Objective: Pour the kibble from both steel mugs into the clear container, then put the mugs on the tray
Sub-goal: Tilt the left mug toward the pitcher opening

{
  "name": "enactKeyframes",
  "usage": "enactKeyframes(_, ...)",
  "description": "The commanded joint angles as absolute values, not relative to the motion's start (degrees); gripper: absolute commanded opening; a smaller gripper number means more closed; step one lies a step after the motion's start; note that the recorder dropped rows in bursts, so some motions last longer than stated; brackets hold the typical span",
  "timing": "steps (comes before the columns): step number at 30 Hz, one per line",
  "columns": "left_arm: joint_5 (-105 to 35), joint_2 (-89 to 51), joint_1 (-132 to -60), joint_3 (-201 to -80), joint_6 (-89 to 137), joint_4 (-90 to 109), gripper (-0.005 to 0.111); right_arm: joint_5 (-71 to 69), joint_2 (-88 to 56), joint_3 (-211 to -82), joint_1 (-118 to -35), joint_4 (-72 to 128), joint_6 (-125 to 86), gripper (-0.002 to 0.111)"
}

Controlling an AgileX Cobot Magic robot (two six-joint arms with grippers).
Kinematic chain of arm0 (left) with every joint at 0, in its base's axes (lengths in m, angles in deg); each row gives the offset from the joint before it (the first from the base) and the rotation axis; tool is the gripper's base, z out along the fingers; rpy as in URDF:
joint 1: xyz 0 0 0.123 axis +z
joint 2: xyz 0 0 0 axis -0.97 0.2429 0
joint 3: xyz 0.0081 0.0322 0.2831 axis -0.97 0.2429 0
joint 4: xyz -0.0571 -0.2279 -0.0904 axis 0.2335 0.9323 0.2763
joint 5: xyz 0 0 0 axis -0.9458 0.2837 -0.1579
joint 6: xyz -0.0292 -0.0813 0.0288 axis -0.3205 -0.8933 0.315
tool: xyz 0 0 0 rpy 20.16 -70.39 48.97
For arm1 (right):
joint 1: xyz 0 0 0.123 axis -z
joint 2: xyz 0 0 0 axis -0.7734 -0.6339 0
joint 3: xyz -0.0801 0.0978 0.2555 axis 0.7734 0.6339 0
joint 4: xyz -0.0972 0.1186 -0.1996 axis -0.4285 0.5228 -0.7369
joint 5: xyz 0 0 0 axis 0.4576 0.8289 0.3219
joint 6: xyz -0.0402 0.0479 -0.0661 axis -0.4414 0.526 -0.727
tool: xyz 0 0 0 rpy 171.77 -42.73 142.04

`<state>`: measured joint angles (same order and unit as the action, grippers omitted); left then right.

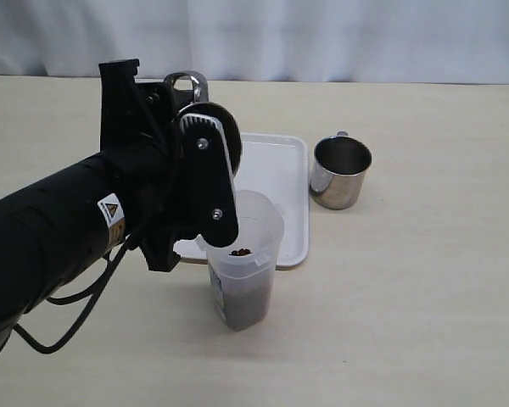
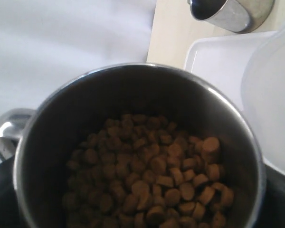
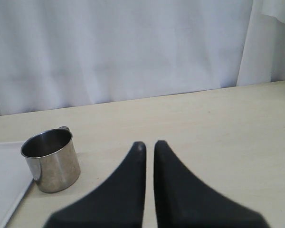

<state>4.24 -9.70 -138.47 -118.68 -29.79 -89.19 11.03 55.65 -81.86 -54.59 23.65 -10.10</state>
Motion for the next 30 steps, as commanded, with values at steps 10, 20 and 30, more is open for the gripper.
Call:
enactKeyframes(10,6.3,-6.5,-138.5,-120.9,-24.5,-90.5,0.0,11.1,55.9,-81.6,-54.8,23.3,-10.1,0.005)
enactKeyframes(20,6.6,-6.0,-138.5,-121.7,-19.1,-90.5,0.0,11.1,55.9,-81.6,-54.8,23.3,-10.1,0.005)
enactKeyframes(30,6.6,-5.9,-138.5,-121.7,-14.7,-90.5,0.0,11.1,55.9,-81.6,-54.8,23.3,-10.1,0.005)
